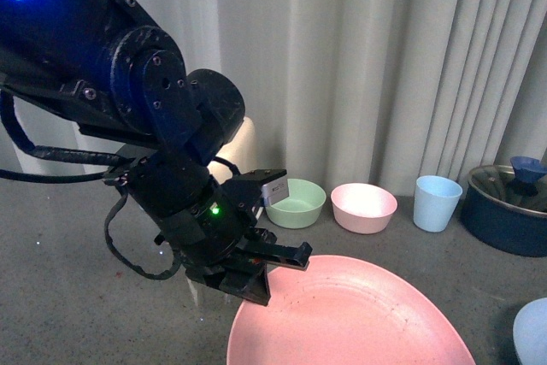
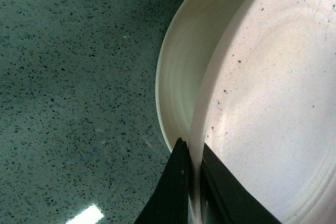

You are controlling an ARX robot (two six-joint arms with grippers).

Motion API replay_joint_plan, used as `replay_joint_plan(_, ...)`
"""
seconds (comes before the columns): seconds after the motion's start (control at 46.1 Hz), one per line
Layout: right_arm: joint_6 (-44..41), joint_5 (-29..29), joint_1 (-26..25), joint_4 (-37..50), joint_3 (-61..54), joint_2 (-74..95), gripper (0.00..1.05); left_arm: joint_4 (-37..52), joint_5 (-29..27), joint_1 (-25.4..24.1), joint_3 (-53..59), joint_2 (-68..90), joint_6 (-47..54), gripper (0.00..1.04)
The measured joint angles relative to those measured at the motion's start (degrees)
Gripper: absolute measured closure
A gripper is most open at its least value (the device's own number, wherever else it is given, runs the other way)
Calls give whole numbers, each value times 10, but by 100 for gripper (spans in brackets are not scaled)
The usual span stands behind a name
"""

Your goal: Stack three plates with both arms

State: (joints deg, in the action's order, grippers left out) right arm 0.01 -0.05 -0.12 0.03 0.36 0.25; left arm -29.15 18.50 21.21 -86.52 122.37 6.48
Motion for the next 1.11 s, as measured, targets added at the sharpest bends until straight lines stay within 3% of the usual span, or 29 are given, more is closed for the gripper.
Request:
replay_joint_plan(0.803,0,0,0,0,0,0,7,16,-46,27,-68,83,-18,101)
replay_joint_plan(1.106,0,0,0,0,0,0,7,9,-30,24,-68,74,-8,40)
